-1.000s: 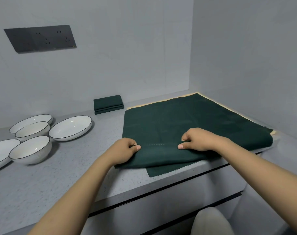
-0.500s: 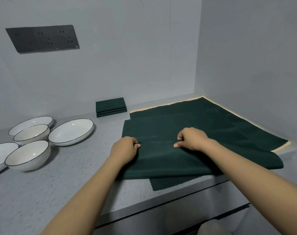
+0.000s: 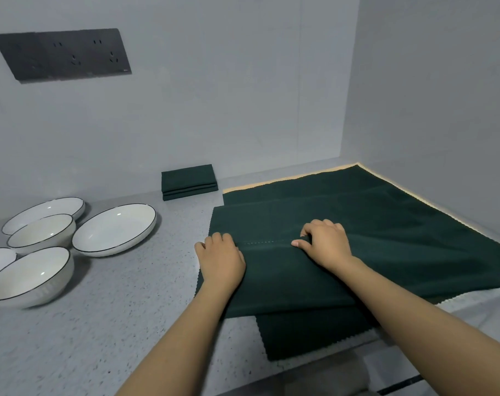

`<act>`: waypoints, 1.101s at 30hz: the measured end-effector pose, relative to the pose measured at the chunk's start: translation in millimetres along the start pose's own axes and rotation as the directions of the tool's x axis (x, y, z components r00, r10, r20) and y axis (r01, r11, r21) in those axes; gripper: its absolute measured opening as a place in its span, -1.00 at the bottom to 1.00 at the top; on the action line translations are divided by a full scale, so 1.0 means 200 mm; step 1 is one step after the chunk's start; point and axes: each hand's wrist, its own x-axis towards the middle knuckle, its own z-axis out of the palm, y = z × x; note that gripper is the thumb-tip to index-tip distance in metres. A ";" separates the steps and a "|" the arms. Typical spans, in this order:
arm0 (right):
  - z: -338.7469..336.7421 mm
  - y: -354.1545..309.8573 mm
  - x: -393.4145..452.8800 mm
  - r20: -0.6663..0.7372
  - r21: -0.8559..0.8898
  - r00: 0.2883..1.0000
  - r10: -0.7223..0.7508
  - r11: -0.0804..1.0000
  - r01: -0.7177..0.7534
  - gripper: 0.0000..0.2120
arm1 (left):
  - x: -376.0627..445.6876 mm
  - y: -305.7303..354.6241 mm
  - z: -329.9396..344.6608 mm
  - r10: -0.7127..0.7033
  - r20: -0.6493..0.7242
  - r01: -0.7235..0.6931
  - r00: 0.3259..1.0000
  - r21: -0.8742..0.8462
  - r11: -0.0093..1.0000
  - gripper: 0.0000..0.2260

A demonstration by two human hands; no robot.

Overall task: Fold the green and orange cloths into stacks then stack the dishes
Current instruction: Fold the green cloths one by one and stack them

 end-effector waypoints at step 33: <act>0.10 0.02 0.00 -0.018 0.150 0.998 0.057 0.987 -0.053 -0.77 | -0.12 0.39 0.01 0.214 0.315 -0.131 0.925 -0.265 0.955 -0.49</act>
